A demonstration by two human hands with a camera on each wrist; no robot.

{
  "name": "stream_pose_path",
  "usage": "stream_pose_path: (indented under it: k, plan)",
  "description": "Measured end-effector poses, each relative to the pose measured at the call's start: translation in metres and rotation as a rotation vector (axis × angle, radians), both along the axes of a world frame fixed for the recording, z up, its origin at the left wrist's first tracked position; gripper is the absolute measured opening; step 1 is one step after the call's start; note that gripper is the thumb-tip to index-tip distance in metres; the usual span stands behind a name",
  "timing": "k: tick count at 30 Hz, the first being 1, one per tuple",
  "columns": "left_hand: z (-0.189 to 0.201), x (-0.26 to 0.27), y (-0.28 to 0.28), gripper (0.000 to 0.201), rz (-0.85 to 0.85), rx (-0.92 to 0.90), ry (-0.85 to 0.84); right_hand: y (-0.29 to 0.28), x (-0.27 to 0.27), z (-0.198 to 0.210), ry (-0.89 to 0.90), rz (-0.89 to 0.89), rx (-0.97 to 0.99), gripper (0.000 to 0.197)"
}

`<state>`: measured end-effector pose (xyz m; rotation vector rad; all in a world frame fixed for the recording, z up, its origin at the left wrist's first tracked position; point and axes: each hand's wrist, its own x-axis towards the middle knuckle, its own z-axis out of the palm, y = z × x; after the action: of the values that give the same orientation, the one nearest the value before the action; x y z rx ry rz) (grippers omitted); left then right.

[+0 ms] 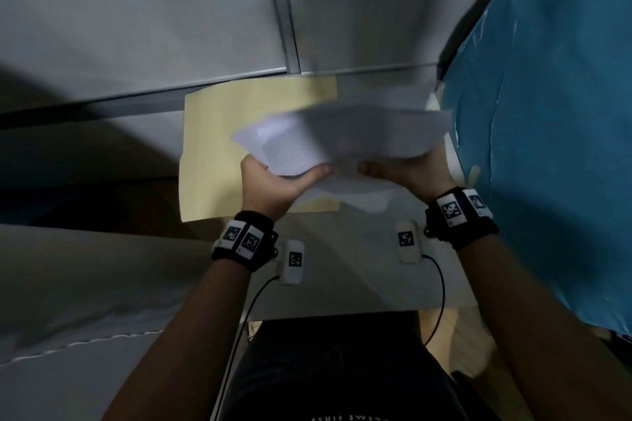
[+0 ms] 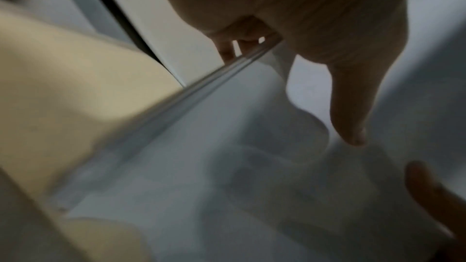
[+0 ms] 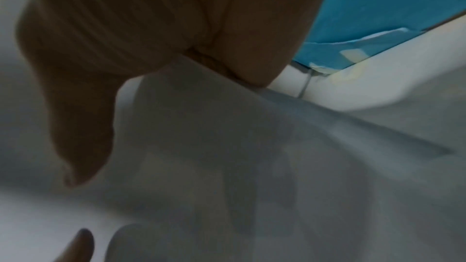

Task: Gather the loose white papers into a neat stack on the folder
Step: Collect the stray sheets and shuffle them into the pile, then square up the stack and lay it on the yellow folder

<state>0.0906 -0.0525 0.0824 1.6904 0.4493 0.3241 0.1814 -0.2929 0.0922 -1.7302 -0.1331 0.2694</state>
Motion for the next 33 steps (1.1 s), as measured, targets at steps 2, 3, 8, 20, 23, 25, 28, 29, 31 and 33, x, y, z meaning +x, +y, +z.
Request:
stream_pose_path:
  k: [2,3,8,20,23,25,28,29,31,33]
  plan:
    - [-0.008,-0.003,0.001,0.056,-0.016,0.031,0.047,0.002,-0.005,-0.016,0.043,0.038,-0.033,0.066]
    - [-0.013,-0.004,-0.001,0.056,-0.022,0.03,0.084,0.004,-0.006,-0.025,0.066,0.052,-0.06,0.069]
    - [-0.03,-0.002,-0.016,0.04,0.075,-0.047,0.196,0.017,-0.014,-0.049,0.124,0.024,-0.13,0.08]
    - [-0.08,-0.006,-0.023,0.041,0.089,-0.045,0.302,0.011,-0.021,-0.093,0.271,-0.053,-0.138,0.066]
    - [-0.074,-0.004,-0.018,0.039,0.049,-0.042,0.278,0.004,-0.009,-0.09,0.271,-0.04,-0.23,0.057]
    - [-0.052,-0.002,-0.008,0.062,0.084,-0.013,0.209,-0.012,0.012,-0.072,0.191,0.043,-0.41,0.059]
    - [-0.007,-0.001,0.011,0.122,0.247,0.237,0.023,-0.042,0.041,-0.042,0.086,0.217,-0.647,0.034]
    - [0.008,0.001,0.015,0.134,0.235,0.379,-0.03,-0.047,0.046,-0.033,0.056,0.284,-0.726,0.028]
    - [0.03,0.01,0.022,0.141,0.064,0.636,-0.068,-0.043,0.047,-0.021,0.008,0.437,-0.868,0.023]
    - [0.037,0.019,0.023,0.126,-0.146,0.701,0.069,-0.032,0.041,-0.016,-0.004,0.534,-0.92,0.03]
